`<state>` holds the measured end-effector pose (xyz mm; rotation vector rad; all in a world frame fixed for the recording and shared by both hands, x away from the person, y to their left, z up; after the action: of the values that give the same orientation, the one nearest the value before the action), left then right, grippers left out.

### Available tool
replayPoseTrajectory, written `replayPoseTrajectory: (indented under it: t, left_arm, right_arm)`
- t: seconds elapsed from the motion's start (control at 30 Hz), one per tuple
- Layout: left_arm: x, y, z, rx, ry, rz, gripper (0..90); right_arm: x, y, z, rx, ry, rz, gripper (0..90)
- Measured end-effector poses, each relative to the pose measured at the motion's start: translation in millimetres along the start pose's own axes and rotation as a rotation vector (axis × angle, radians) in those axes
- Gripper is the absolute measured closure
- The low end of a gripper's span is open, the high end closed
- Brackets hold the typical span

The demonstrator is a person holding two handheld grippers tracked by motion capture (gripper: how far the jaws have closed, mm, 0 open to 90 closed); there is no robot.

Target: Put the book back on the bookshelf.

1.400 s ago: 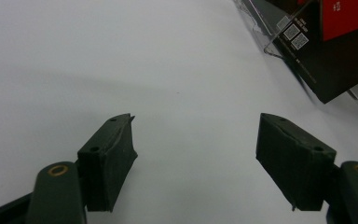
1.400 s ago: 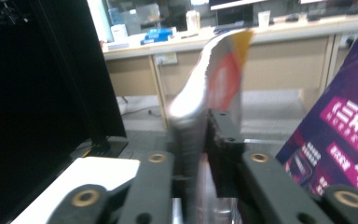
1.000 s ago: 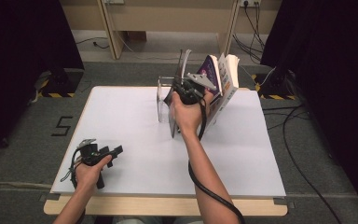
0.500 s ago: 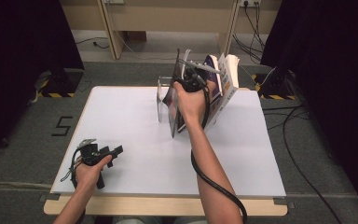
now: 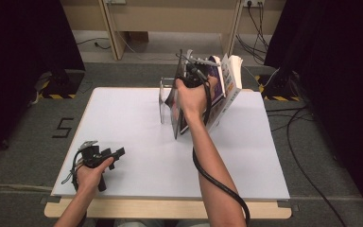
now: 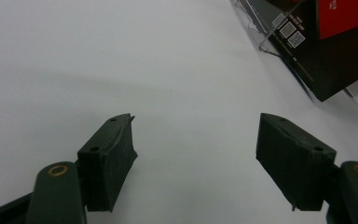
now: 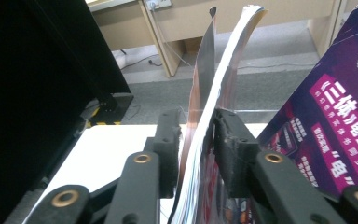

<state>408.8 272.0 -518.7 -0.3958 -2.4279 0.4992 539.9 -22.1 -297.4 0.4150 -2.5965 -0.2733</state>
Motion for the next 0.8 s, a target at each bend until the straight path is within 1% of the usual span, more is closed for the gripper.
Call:
replayPoseTrajectory:
  t: [0.07,0.17,0.27,0.37,0.43,0.53,0.63,0.7,0.77,0.8]
  left_arm:
    - [0.1,-0.2,0.0,0.000,0.000,0.000,26.6]
    - [-0.1,-0.8,0.5,0.001,0.001,-0.001,26.6]
    - [-0.3,-1.5,0.9,0.002,0.002,0.002,26.6]
    - [-0.2,-1.9,1.3,-0.001,0.003,0.003,26.6]
    - [-0.2,-2.0,1.4,-0.002,0.005,0.003,26.6]
    - [-0.5,-2.7,1.4,-0.002,0.004,0.004,26.6]
    - [-0.4,-2.4,1.6,-0.004,0.004,0.003,26.6]
    - [0.3,-2.1,1.6,-0.005,0.002,0.002,26.6]
    - [0.7,-1.9,1.8,-0.003,0.000,0.001,26.6]
    - [0.8,-1.5,1.9,-0.005,0.003,0.001,26.6]
  right_arm:
    - [3.7,0.3,1.9,0.008,-0.007,0.006,73.4]
    - [10.7,1.7,5.8,0.018,-0.025,0.007,69.1]
    - [17.4,1.7,11.2,0.028,-0.042,0.004,67.8]
    - [19.2,-1.1,16.3,0.024,-0.043,0.003,67.0]
    - [18.1,-3.1,18.4,0.017,-0.031,0.001,67.1]
    - [14.8,-5.2,20.4,0.025,-0.012,0.010,70.5]
    - [14.1,-5.3,23.6,0.022,-0.006,0.011,77.3]
    - [13.9,-5.4,25.7,0.006,-0.015,0.007,82.2]
    - [14.3,-6.4,26.7,0.012,-0.021,0.022,85.7]
    - [14.4,-7.1,27.1,0.007,-0.024,0.018,86.2]
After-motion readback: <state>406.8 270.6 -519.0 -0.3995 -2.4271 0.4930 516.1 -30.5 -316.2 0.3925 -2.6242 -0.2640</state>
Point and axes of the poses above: each handheld gripper's, and its own axes: x roughly backward along the jaws, z roughly out of its underside, y roughly to its left, the point moved 4 cm from there along -x, roughly forward along the jaws
